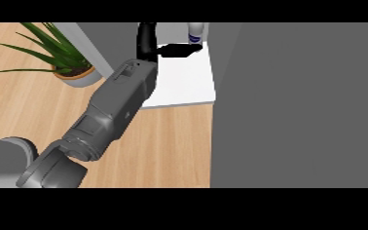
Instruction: Pick up the bottled water, place it into the cabinet and close the cabinet
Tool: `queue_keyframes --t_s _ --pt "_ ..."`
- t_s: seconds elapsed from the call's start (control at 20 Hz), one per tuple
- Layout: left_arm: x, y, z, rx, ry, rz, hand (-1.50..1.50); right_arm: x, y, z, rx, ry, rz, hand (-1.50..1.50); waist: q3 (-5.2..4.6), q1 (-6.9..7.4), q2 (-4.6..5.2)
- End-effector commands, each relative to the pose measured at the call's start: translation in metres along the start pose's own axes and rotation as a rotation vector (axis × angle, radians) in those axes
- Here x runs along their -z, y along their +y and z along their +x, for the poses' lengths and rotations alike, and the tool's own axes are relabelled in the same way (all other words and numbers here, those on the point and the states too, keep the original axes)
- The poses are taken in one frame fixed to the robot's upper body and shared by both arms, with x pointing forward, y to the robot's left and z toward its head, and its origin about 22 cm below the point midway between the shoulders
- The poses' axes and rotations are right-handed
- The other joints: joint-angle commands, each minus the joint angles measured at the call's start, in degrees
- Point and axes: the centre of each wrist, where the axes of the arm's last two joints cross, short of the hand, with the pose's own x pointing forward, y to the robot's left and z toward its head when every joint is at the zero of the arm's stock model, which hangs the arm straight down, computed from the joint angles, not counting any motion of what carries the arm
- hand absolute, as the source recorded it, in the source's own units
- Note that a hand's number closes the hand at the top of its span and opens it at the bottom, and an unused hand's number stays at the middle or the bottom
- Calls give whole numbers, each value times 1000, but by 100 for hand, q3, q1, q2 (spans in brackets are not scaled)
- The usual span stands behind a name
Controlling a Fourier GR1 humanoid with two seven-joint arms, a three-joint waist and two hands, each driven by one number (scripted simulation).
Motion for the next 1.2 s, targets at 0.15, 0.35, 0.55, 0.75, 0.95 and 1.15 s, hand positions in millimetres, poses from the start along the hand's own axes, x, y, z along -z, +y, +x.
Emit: queue_keyframes --t_s 0.15,0.35,0.55,0.75,0.95,1.15 --pt "-7 -11 -1 -149 -56 -80 -150 3 -1 22 22 -27 7 -150 7 187 -59" --pt "-16 -13 -7 -159 -33 -84 -150 1 7 18 29 -25 -9 -150 10 252 -131" --pt "-18 -16 -3 -204 -40 -115 -150 10 8 20 21 -18 -31 -150 11 427 -171" --pt "-48 -14 -23 -225 -11 -139 -150 1 15 27 40 -3 -22 -150 11 376 -225" --pt "-67 -23 -16 -348 -5 -222 -150 7 17 26 26 -1 -42 -150 8 424 -228" --pt "-90 -31 -5 -443 -13 -300 -150 11 21 29 30 6 -51 -150 7 497 -222"
